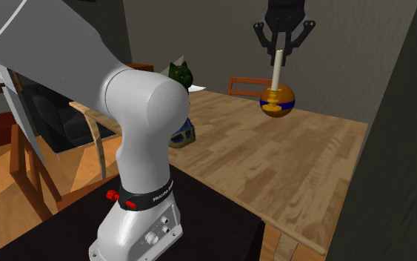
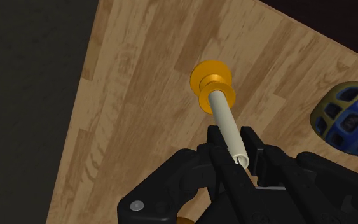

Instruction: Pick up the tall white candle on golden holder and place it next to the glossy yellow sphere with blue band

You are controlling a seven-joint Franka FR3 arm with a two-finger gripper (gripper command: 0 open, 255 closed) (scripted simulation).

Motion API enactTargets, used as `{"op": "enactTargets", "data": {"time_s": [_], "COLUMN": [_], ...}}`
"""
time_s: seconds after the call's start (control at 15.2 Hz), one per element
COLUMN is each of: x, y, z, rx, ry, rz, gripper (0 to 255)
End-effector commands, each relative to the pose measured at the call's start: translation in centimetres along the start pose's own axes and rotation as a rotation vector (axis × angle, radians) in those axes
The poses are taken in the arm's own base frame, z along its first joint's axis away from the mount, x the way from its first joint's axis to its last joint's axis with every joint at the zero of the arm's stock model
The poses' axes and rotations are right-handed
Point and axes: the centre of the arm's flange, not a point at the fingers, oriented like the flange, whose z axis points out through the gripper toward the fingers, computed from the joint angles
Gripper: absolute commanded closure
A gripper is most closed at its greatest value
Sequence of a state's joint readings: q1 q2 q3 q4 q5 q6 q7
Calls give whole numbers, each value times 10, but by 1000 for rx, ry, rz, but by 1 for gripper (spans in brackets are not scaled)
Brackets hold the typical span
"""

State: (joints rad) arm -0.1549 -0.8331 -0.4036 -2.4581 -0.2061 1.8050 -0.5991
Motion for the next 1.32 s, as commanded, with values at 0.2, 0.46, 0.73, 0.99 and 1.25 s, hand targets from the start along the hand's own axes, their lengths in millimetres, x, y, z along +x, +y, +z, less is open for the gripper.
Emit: {"op": "enactTargets", "data": {"time_s": [0.2,0.46,0.73,0.99,1.25], "x": [16,68,120,172,224], "y": [0,-1,-2,-3,-4], "z": [-17,-8,1,10,18], "rx": [0,0,0,0,0], "ry": [0,0,0,0,0], "rz": [0,0,0,0,0], "gripper": [255,255,255,255,255]}}
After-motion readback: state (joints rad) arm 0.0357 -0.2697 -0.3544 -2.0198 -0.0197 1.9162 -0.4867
